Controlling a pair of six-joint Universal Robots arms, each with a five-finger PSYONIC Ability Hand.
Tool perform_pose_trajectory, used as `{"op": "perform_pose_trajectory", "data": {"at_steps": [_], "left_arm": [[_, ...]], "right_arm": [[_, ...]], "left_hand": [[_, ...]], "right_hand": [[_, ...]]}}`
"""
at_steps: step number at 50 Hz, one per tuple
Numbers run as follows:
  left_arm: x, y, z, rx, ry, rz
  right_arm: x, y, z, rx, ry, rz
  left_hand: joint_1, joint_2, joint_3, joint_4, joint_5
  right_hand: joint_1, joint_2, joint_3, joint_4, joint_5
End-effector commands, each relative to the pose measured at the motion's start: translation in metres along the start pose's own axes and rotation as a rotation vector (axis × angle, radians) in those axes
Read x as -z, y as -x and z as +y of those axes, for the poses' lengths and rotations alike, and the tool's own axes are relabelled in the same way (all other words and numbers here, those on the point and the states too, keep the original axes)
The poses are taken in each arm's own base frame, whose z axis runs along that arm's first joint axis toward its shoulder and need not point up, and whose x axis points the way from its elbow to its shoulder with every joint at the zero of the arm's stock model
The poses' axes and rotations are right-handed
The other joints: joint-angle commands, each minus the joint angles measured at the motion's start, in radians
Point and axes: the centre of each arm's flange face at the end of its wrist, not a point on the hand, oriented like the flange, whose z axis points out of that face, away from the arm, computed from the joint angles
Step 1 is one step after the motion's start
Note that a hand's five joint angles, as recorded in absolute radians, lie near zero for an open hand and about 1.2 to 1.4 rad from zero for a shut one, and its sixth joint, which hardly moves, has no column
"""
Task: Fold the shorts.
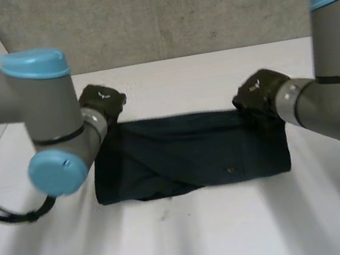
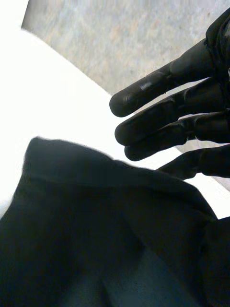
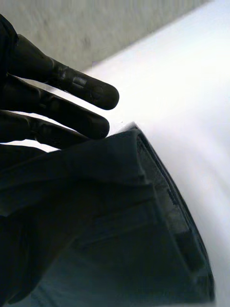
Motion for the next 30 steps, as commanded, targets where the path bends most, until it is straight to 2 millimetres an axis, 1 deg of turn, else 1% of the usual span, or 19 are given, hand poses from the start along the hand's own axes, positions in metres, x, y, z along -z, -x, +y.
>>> {"op": "perform_pose_trajectory", "data": {"at_steps": [1,2,3,5,6,8,9,10,11,13,17,18,21,22,25,26,28,29,30], "left_arm": [[-0.033,0.068,-0.094,-0.109,-0.406,-0.364],[-0.02,0.094,-0.132,-0.091,-0.582,-0.517],[-0.011,0.104,-0.151,-0.069,-0.672,-0.583],[0.002,0.119,-0.172,-0.016,-0.801,-0.683],[0.02,0.126,-0.192,0.048,-0.91,-0.745],[0.048,0.135,-0.214,0.105,-1.013,-0.795],[0.059,0.135,-0.221,0.123,-1.04,-0.799],[0.072,0.137,-0.225,0.135,-1.047,-0.787],[0.074,0.136,-0.224,0.134,-1.039,-0.774],[0.071,0.134,-0.217,0.123,-1.003,-0.747],[0.05,0.113,-0.188,0.118,-0.897,-0.642],[0.042,0.104,-0.174,0.118,-0.846,-0.6],[0.03,0.089,-0.153,0.116,-0.761,-0.531],[0.022,0.079,-0.137,0.122,-0.697,-0.479],[0.012,0.061,-0.11,0.156,-0.594,-0.39],[0.007,0.049,-0.091,0.193,-0.526,-0.33],[0.003,0.036,-0.071,0.228,-0.458,-0.264],[0.002,0.029,-0.061,0.243,-0.426,-0.229],[0.0,0.015,-0.041,0.269,-0.362,-0.17]], "right_arm": [[-0.032,-0.071,-0.076,0.024,-0.38,0.39],[-0.022,-0.09,-0.104,0.027,-0.519,0.507],[-0.014,-0.098,-0.119,0.027,-0.594,0.562],[0.002,-0.111,-0.144,0.019,-0.735,0.66],[0.02,-0.121,-0.165,0.004,-0.868,0.742],[0.04,-0.133,-0.18,-0.014,-0.986,0.82],[0.052,-0.14,-0.186,-0.024,-1.034,0.855],[0.071,-0.147,-0.193,-0.043,-1.104,0.896],[0.076,-0.146,-0.193,-0.044,-1.108,0.895],[0.073,-0.142,-0.188,-0.049,-1.085,0.865],[0.048,-0.121,-0.167,-0.053,-0.949,0.747],[0.038,-0.111,-0.157,-0.056,-0.883,0.691],[0.021,-0.097,-0.139,-0.064,-0.775,0.609],[0.009,-0.086,-0.127,-0.066,-0.709,0.555],[-0.006,-0.071,-0.109,-0.072,-0.612,0.484],[-0.018,-0.058,-0.095,-0.077,-0.546,0.428],[-0.027,-0.048,-0.081,-0.078,-0.482,0.382],[-0.037,-0.035,-0.065,-0.078,-0.414,0.33],[-0.041,-0.028,-0.057,-0.077,-0.379,0.301]], "left_hand": [[0.248,0.201,0.205,0.201,0.262],[0.248,0.201,0.205,0.201,0.262],[0.248,0.201,0.205,0.201,0.262],[0.248,0.201,0.205,0.201,0.262],[0.248,0.201,0.205,0.201,0.262],[0.248,0.201,0.205,0.201,0.262],[0.248,0.201,0.205,0.201,0.262],[0.248,0.201,0.205,0.201,0.262],[0.248,0.201,0.205,0.201,0.262],[0.248,0.201,0.205,0.201,0.262],[0.248,0.201,0.205,0.201,0.262],[0.248,0.201,0.205,0.201,0.262],[0.248,0.201,0.205,0.201,0.262],[0.248,0.201,0.205,0.201,0.262],[0.248,0.201,0.205,0.201,0.262],[0.248,0.201,0.205,0.201,0.262],[0.248,0.201,0.205,0.201,0.262],[0.248,0.201,0.205,0.201,0.262],[0.248,0.201,0.205,0.201,0.262]], "right_hand": [[0.422,0.207,0.203,0.204,0.231],[0.422,0.207,0.203,0.204,0.231],[0.422,0.207,0.203,0.204,0.231],[0.422,0.207,0.203,0.204,0.231],[0.422,0.207,0.203,0.204,0.231],[0.422,0.207,0.203,0.204,0.231],[0.422,0.207,0.203,0.204,0.231],[0.422,0.207,0.203,0.204,0.231],[0.422,0.207,0.203,0.204,0.231],[0.422,0.207,0.203,0.204,0.231],[0.422,0.207,0.203,0.204,0.231],[0.422,0.207,0.203,0.204,0.231],[0.422,0.207,0.203,0.204,0.231],[0.422,0.207,0.203,0.204,0.231],[0.422,0.207,0.203,0.204,0.231],[0.422,0.207,0.203,0.204,0.231],[0.422,0.207,0.203,0.204,0.231],[0.422,0.207,0.203,0.204,0.231],[0.422,0.207,0.203,0.204,0.231]]}}
